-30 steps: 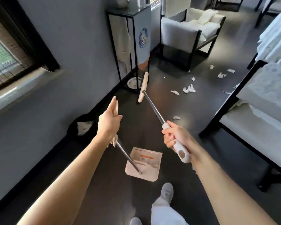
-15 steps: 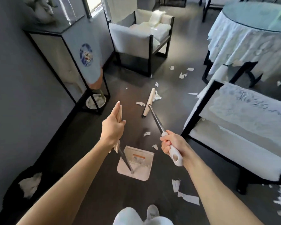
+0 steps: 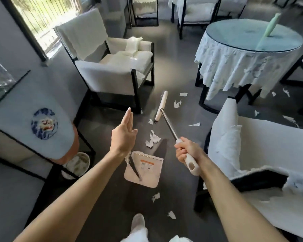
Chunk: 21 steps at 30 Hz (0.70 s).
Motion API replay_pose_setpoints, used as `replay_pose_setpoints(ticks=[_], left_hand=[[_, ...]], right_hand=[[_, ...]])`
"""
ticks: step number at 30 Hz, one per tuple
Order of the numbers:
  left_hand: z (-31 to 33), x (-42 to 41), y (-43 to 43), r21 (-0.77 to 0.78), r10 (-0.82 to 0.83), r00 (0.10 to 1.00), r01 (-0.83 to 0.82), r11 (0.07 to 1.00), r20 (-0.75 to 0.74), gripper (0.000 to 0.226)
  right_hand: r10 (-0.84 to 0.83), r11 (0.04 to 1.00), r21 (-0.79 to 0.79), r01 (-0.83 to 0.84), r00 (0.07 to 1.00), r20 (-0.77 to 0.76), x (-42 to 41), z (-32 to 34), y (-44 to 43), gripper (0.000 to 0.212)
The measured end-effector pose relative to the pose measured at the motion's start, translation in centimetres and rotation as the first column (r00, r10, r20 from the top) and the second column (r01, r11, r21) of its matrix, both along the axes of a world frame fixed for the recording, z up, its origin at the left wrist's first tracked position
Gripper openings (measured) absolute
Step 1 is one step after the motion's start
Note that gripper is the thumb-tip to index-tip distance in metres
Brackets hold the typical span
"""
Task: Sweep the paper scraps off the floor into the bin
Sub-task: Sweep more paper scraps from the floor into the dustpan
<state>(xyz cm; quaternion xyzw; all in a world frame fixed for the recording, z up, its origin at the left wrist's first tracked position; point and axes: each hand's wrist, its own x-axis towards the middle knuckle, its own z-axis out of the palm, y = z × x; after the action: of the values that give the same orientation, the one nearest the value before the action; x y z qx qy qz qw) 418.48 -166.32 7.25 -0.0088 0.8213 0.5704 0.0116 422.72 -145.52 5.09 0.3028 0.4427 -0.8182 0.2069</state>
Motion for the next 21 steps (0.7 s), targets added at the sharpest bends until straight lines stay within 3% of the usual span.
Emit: replay_pose_setpoints(ticks=[4, 6, 10, 21], left_hand=[[0.1, -11.3, 1.8, -0.048, -0.067, 0.997, 0.069, 0.996, 0.029, 0.077], [-0.2, -16.7, 2.8, -0.089, -0.072, 0.997, 0.074, 0.993, 0.026, 0.077], [-1.2, -27.5, 5.8, -0.085, -0.079, 0.996, 0.082, 0.993, 0.045, 0.077], [-4.2, -53.2, 17.0, -0.209, 0.074, 0.991, -0.049, 0.977, 0.113, 0.076]], right_hand=[[-0.048, 0.999, 0.009, 0.048, 0.999, 0.009, -8.8, -0.2, 1.3, 0.020], [-0.074, 0.997, 0.025, 0.073, 0.997, 0.033, -13.3, -0.4, 2.5, 0.017], [-0.139, 0.990, 0.041, 0.137, 0.988, 0.060, -23.6, -1.6, 6.4, 0.056], [-0.141, 0.986, 0.114, 0.120, 0.971, 0.195, -50.7, -4.7, 19.0, 0.065]])
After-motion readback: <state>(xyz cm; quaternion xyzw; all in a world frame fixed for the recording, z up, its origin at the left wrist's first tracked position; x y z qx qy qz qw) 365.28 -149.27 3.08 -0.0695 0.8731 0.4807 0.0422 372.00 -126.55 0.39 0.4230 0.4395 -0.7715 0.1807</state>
